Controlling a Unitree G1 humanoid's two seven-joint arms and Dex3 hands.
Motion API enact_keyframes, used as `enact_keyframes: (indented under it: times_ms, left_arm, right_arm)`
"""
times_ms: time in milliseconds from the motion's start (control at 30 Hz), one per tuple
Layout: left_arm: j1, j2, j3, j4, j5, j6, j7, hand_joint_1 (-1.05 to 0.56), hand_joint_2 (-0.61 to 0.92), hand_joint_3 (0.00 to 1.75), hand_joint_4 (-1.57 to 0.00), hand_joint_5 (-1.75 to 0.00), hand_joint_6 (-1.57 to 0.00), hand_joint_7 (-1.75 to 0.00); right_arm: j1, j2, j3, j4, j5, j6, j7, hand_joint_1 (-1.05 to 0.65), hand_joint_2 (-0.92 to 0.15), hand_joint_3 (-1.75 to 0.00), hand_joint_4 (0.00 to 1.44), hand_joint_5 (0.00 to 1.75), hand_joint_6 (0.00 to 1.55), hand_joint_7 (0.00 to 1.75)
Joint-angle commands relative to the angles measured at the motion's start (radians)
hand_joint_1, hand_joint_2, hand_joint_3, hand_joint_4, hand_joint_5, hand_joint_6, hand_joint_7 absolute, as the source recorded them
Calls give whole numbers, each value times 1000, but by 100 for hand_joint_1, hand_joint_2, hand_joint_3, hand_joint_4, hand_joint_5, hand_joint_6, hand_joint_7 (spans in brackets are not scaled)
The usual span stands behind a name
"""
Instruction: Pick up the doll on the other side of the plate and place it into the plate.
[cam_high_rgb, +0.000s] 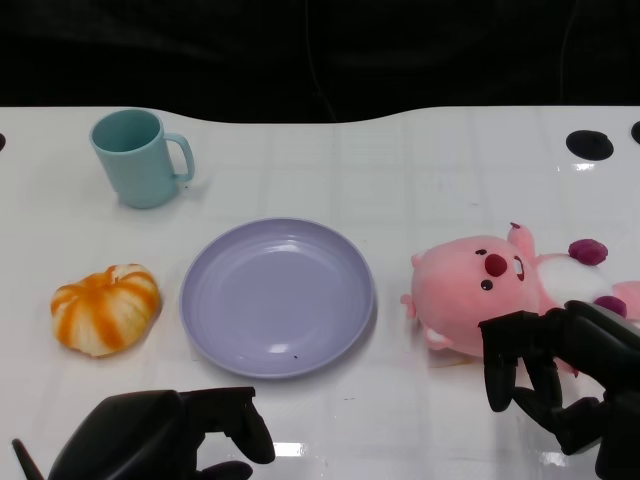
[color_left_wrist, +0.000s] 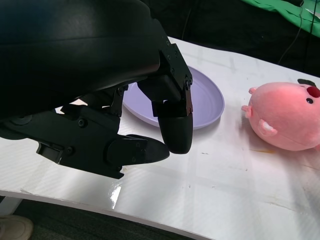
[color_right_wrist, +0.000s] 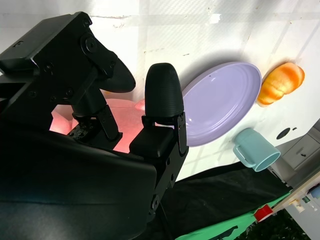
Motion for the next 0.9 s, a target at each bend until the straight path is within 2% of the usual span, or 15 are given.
enact_keyframes:
  times_ms: [33,767,900]
  left_arm:
    - [-3,9,6,-3,-11,1,-6,-28,92,36,-60,-164,-69,-95]
    - [-3,12,6,-6,-7,4,-10,-29,92,37,-61,-161,-71,-91]
    - [-1,15,9,-3,-9,0,-8,-28,92,37,-61,-161,-71,-91]
  right_arm:
    - [-10,-7,-2,6,3,-5,-6,-2,-32,-137,88,175,81,144]
    - [-11,-2,-5,2,15,3,-5,-3,-33,-137,90,175,81,142]
    - [-13,5,-7,16,20,-19,-18,-2,-32,-134,87,174,81,134]
